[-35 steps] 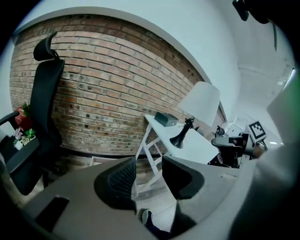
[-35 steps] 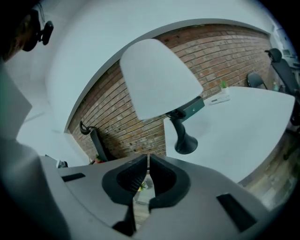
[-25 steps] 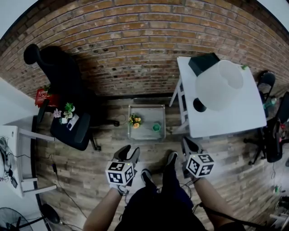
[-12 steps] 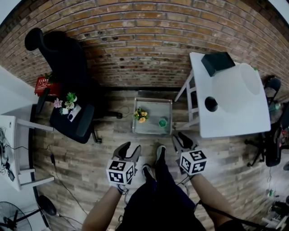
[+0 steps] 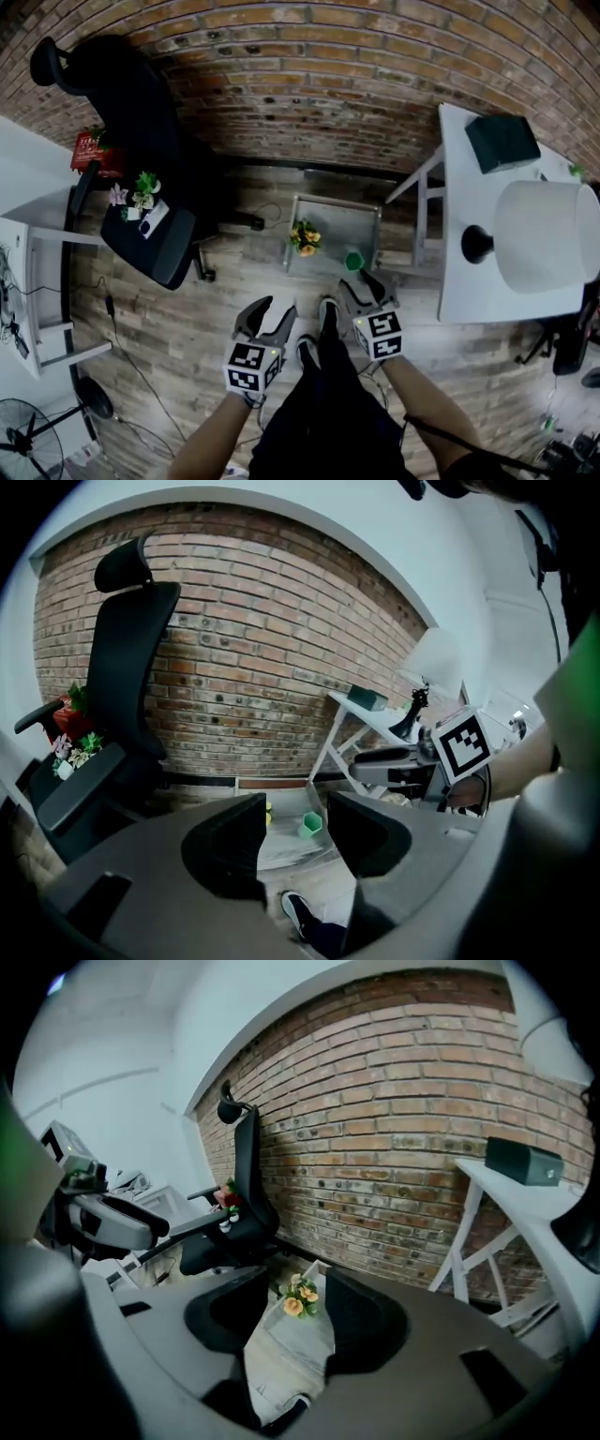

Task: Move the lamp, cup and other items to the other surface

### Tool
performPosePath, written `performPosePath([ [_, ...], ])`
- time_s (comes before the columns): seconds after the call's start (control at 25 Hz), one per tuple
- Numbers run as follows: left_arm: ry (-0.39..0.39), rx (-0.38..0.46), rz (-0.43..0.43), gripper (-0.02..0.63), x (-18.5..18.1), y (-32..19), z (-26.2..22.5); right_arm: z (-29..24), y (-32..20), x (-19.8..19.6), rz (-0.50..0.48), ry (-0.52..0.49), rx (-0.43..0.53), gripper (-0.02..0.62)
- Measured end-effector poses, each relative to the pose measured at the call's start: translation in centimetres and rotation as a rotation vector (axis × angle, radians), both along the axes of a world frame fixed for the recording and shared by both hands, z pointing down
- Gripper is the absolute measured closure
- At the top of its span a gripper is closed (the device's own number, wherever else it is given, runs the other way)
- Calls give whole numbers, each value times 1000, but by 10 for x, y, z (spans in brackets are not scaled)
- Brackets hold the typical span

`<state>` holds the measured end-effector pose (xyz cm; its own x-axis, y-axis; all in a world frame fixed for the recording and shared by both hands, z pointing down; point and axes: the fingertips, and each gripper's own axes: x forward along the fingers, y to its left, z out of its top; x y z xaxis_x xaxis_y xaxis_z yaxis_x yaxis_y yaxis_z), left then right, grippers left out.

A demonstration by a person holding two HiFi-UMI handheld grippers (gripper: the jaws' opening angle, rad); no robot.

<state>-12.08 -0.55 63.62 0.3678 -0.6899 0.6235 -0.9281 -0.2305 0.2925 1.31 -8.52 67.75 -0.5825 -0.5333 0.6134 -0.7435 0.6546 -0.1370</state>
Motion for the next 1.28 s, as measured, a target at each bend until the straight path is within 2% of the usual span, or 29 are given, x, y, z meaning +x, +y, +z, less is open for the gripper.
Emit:
performPosePath([
  [0.08,-9,-3,3,408,0,-15,15,28,-19,-9,-25,20,-3,387],
  [0.24,-23,-31,21,407,6,-33,49,103,-46,-13,-66,122,-36,333],
  [0.48,-6,-133,34,407,25,-34,117,221,-55,12,-93,258,-156,282],
  [0.64,9,-186,60,407,41,-27,154,276,-56,29,-72,316,-204,233],
  [0.88,51,-222,95,407,62,-17,179,328,-53,40,-41,338,-283,207],
  [1.04,60,-231,99,407,60,-14,185,351,-51,43,-53,367,-315,207],
  [1.12,60,-234,92,407,54,-13,185,358,-49,44,-67,382,-323,218],
  [1.2,59,-239,81,407,47,-12,183,359,-49,45,-78,400,-324,270],
  [1.28,60,-246,68,408,41,-11,181,354,-52,44,-79,406,-319,275],
])
